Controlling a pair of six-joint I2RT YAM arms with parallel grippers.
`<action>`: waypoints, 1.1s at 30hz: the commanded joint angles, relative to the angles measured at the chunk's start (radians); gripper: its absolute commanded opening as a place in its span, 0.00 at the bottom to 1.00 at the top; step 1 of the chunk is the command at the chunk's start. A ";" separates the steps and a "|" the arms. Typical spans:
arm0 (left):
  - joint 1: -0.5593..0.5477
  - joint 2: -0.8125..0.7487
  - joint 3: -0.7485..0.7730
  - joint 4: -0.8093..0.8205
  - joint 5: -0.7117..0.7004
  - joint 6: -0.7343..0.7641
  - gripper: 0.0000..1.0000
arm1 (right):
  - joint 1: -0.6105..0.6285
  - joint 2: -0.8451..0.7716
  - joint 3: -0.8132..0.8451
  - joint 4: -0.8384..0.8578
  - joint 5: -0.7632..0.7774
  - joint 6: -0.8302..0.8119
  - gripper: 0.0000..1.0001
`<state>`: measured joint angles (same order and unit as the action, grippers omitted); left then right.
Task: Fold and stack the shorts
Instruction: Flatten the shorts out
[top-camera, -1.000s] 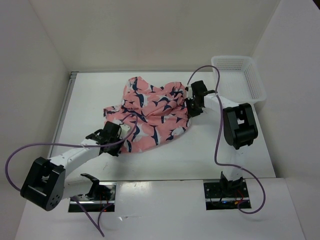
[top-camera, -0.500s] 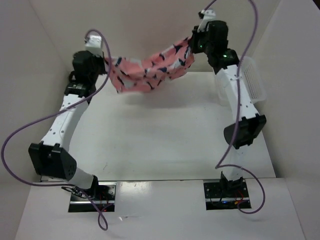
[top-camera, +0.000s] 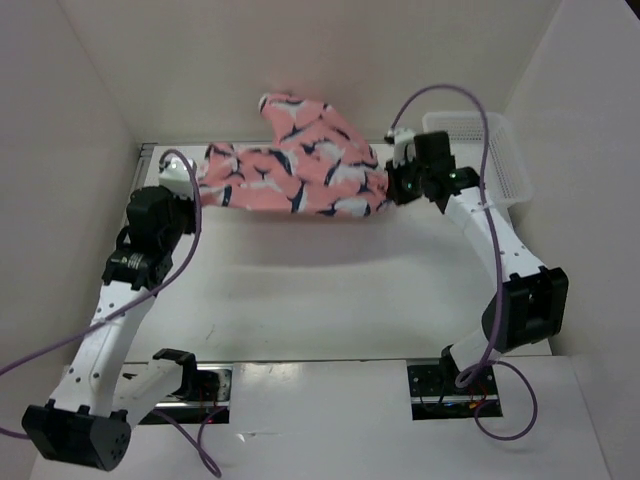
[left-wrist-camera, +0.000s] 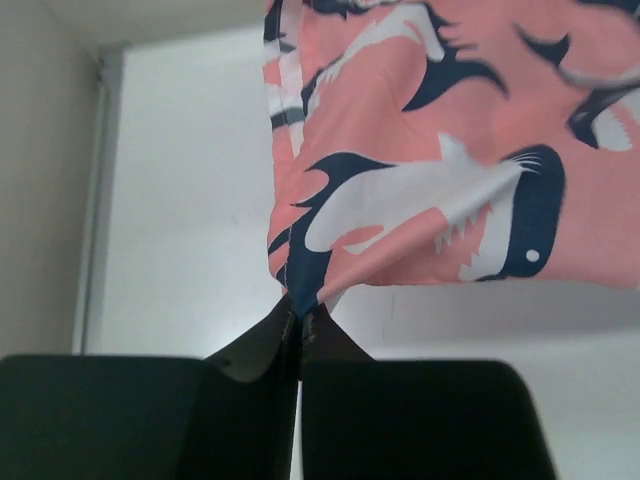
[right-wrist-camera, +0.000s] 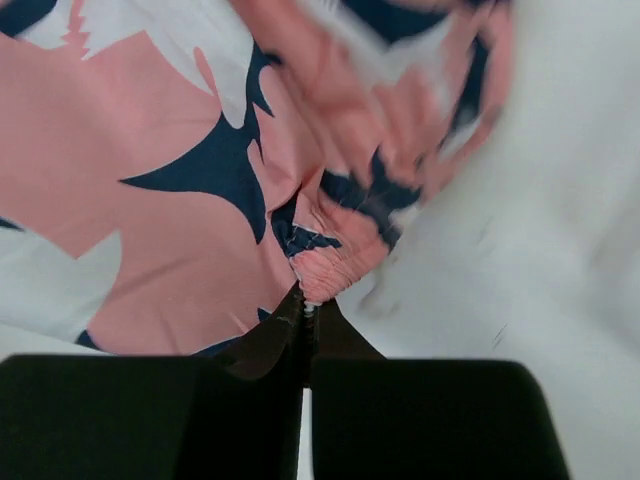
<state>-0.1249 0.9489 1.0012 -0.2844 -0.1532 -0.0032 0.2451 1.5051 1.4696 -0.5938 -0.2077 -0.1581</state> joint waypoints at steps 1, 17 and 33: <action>0.001 -0.136 -0.050 -0.168 0.044 0.003 0.00 | -0.003 -0.061 -0.142 -0.149 -0.052 -0.168 0.00; 0.001 -0.361 -0.165 -0.643 0.381 0.003 0.00 | 0.100 -0.158 -0.404 -0.547 -0.059 -0.581 0.00; 0.001 -0.470 -0.265 -0.679 0.446 0.003 0.93 | 0.160 -0.223 -0.459 -0.448 0.116 -0.652 0.97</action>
<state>-0.1314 0.5068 0.7460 -1.0512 0.2684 -0.0017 0.3969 1.3453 0.9905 -1.1282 -0.1577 -0.8021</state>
